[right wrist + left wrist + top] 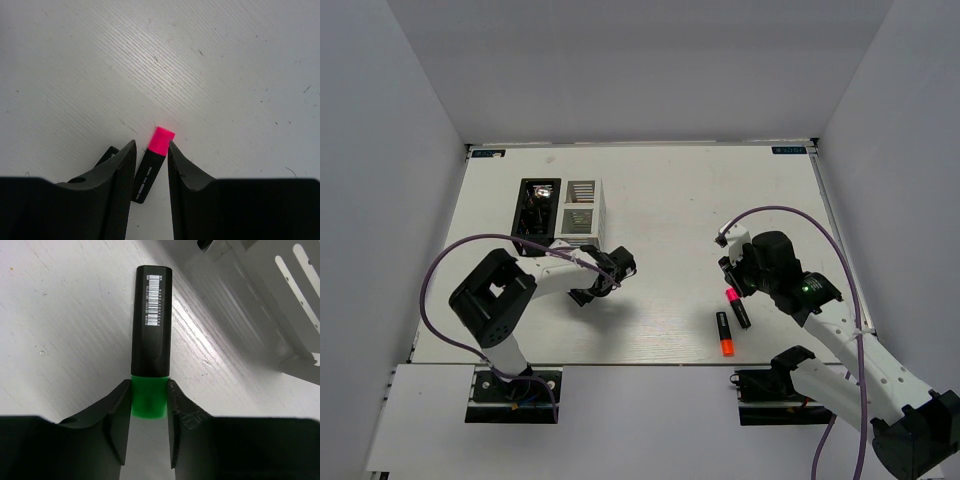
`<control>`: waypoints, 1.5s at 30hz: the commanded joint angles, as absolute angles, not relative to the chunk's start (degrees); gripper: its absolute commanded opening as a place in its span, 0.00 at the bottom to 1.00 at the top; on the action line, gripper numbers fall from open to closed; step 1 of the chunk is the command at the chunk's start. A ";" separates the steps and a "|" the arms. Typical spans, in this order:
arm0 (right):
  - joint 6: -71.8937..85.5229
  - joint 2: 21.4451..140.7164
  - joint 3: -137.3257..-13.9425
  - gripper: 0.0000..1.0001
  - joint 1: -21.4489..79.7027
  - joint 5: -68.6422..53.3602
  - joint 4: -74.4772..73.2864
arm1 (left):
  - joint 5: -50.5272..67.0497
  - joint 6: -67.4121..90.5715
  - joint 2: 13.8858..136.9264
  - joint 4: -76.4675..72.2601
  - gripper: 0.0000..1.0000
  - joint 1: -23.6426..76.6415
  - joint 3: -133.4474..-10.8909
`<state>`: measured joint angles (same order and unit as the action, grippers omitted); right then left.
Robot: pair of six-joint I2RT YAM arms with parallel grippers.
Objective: Sort the stationery into containers
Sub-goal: Pick up the pen from the center of the board, then place the pen in the storage box.
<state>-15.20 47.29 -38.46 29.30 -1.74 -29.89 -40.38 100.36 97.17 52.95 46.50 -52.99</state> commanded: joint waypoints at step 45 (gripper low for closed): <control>-14.41 46.05 -38.15 0.36 29.01 -2.37 -28.65 | -33.07 96.67 78.75 58.10 0.00 46.33 -82.18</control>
<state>-14.98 46.48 -38.44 29.26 -1.78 -29.87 -34.30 90.15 80.68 60.14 47.97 -80.47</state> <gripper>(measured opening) 0.353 0.403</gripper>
